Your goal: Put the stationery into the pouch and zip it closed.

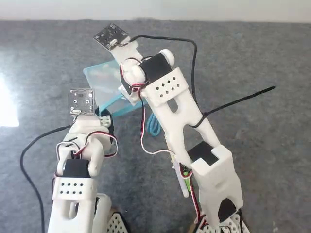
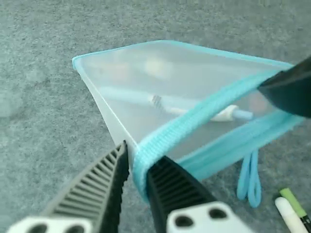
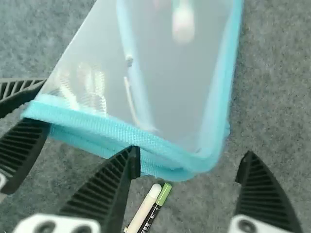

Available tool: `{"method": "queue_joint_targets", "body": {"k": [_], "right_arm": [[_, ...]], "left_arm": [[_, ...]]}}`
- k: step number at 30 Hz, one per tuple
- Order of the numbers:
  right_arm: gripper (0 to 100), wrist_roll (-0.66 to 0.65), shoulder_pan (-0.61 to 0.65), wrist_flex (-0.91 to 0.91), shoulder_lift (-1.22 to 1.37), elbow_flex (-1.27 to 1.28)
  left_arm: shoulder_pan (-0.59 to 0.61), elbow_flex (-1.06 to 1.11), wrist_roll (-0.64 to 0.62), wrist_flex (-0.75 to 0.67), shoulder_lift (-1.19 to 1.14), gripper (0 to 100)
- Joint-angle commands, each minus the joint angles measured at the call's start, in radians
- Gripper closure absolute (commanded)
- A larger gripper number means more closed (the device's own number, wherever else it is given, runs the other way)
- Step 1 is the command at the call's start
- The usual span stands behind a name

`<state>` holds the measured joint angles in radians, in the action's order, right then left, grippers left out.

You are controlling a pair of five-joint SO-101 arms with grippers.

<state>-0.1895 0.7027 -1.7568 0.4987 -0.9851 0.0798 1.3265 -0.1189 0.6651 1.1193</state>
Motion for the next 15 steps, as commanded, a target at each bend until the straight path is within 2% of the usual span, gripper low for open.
{"method": "queue_joint_targets", "body": {"k": [1, 4, 8, 12, 15], "right_arm": [[67.9, 0.014, -0.008, -0.041, -0.206, 0.048], [68.1, 0.014, -0.015, -0.041, -0.381, 0.218], [68.1, 0.005, -0.027, -0.004, -0.636, 0.698], [68.1, 0.003, -0.054, 0.226, -0.855, 1.278], [68.1, 0.005, -0.081, 0.398, -0.961, 1.6]], "left_arm": [[-0.005, -0.008, 0.015, -0.018, 0.018, 99], [-0.002, -0.008, 0.015, -0.018, 0.018, 99], [0.002, -0.01, 0.015, -0.018, 0.02, 99], [0.002, -0.008, 0.014, -0.04, 0.02, 99], [0.002, -0.005, 0.014, -0.041, 0.02, 99]]}}
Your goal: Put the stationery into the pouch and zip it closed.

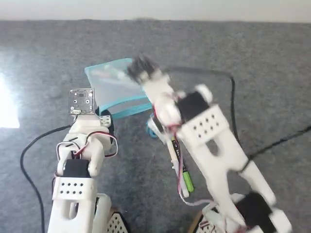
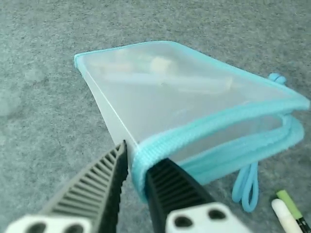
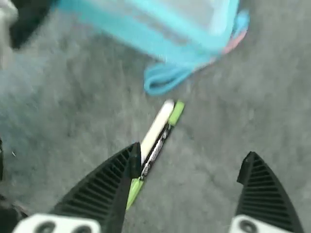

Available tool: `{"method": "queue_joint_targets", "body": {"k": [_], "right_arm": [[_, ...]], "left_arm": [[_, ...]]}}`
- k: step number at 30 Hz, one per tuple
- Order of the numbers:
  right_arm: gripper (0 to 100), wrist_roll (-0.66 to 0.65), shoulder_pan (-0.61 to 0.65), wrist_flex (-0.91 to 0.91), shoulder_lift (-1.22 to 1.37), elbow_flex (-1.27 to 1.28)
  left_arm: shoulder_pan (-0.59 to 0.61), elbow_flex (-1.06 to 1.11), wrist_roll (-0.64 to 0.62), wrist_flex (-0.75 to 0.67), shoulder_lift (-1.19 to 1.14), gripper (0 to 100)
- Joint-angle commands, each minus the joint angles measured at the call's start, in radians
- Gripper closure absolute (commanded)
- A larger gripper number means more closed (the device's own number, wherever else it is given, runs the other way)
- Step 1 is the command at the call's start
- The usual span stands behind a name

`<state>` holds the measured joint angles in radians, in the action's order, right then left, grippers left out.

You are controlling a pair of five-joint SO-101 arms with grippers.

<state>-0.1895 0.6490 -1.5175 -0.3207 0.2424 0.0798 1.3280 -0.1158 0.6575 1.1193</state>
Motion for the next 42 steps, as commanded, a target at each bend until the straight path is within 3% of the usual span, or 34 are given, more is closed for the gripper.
{"method": "queue_joint_targets", "body": {"k": [1, 7, 21, 27, 29, 34, 42], "right_arm": [[68.1, 0.005, -0.03, 0.199, -0.163, 0.446], [68.1, 0.005, -0.061, 0.246, -0.142, 0.631], [68.1, 0.015, -0.065, 0.435, 0.11, 0.698], [68.5, 0.034, -0.064, 0.429, 0.042, 0.701], [74.3, 0.032, -0.07, 0.44, 0.019, 0.724], [99.8, -0.012, -0.13, 0.461, 0.015, 0.746], [99.1, -0.115, -0.249, 0.4, 0.004, 0.643]], "left_arm": [[0.002, -0.007, 0.011, -0.032, 0.02, 99], [0.002, -0.007, 0.011, -0.029, 0.018, 99], [0.002, -0.007, 0.012, -0.031, 0.018, 99], [0.002, -0.008, 0.012, -0.031, 0.018, 99], [0.002, -0.008, 0.012, -0.031, 0.018, 99], [0.002, -0.008, 0.012, -0.031, 0.018, 99], [0.002, -0.008, 0.012, -0.031, 0.018, 99]]}}
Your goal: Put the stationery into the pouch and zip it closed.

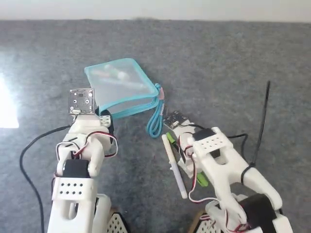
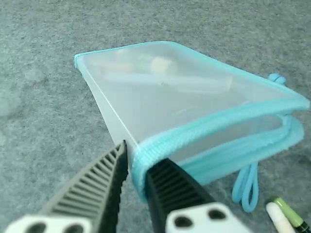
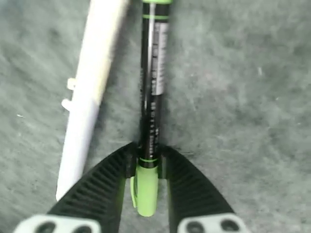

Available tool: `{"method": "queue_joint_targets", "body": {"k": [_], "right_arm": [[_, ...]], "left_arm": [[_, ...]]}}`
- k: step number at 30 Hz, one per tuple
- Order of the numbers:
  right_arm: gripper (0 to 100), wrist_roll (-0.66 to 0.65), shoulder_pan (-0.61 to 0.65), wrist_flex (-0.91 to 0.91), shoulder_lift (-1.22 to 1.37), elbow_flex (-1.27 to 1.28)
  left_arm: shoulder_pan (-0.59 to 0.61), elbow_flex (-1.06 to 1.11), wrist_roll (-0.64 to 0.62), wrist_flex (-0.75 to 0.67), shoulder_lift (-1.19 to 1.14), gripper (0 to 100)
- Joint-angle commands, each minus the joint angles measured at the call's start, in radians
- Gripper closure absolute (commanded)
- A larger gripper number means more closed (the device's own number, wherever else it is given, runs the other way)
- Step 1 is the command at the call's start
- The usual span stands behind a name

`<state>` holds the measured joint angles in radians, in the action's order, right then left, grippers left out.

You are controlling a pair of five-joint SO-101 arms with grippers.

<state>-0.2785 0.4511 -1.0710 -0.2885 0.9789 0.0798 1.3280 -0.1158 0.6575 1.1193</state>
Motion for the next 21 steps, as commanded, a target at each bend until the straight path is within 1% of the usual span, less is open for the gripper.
{"method": "queue_joint_targets", "body": {"k": [1, 4, 10, 13, 17, 19, 21], "right_arm": [[99.1, -0.026, -0.071, -0.085, -0.028, -0.144], [99.1, -0.06, -0.11, -0.199, -0.028, -0.316], [99.1, -0.075, -0.108, -0.42, -0.008, -0.74], [99.1, -0.074, -0.041, -0.553, 0.036, -0.921], [99.1, -0.074, 0.117, -0.687, 0.153, -1.074], [99.1, -0.06, 0.165, -0.716, 0.223, -1.129], [99.1, -0.021, 0.177, -0.716, 0.291, -1.171]], "left_arm": [[0.002, -0.007, 0.012, -0.031, 0.018, 99], [-0.002, -0.007, 0.012, -0.031, 0.018, 99], [-0.005, -0.007, 0.012, -0.031, 0.017, 99], [-0.005, -0.007, 0.012, -0.032, 0.018, 99], [-0.006, -0.007, 0.012, -0.032, 0.018, 99], [-0.006, -0.005, 0.012, -0.032, 0.018, 99], [-0.006, -0.005, 0.012, -0.032, 0.018, 99]]}}
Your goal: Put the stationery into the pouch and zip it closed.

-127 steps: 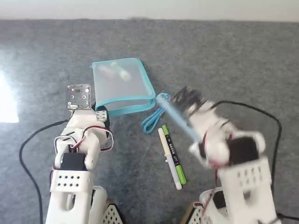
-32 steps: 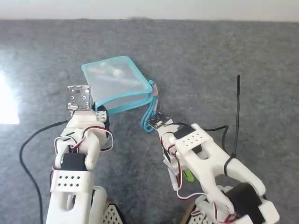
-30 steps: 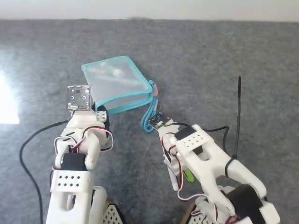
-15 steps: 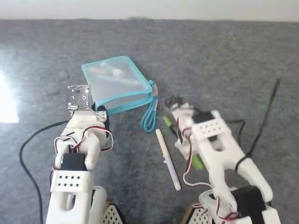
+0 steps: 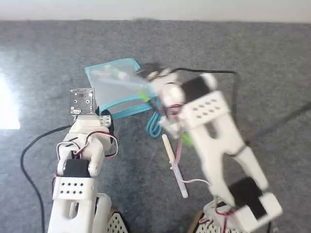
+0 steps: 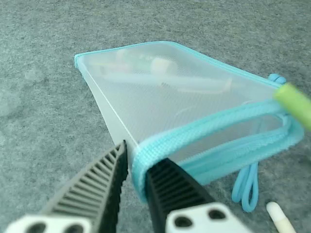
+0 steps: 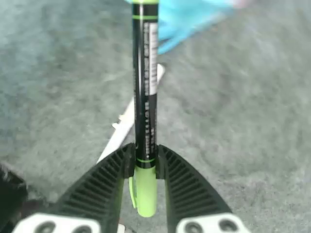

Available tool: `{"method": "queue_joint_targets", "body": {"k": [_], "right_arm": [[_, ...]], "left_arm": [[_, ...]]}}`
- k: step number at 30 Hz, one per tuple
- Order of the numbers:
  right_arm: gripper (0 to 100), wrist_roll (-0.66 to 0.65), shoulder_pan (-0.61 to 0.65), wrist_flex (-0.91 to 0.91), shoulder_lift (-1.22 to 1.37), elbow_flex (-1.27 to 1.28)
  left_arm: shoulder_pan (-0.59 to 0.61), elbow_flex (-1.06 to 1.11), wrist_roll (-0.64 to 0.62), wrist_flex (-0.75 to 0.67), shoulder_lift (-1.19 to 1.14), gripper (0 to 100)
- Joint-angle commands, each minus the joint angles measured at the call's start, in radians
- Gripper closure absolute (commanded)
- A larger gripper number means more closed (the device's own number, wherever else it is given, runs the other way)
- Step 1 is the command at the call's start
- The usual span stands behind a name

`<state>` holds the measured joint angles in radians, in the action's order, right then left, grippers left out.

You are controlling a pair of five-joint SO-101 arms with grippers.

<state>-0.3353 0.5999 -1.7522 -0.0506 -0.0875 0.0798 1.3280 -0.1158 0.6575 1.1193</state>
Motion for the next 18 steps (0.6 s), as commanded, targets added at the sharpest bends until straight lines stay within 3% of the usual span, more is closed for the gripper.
{"method": "queue_joint_targets", "body": {"k": [1, 9, 18], "right_arm": [[99.1, 0.044, 0.028, -0.035, 0.087, -0.129], [99.1, 0.094, 0.027, -0.044, 0.245, -0.249], [99.1, -0.029, 0.008, -0.044, 0.007, 0.017]], "left_arm": [[-0.005, -0.005, 0.012, -0.032, 0.018, 99], [-0.002, -0.005, 0.012, -0.032, 0.018, 99], [-0.003, -0.002, 0.012, -0.055, 0.012, 99]]}}
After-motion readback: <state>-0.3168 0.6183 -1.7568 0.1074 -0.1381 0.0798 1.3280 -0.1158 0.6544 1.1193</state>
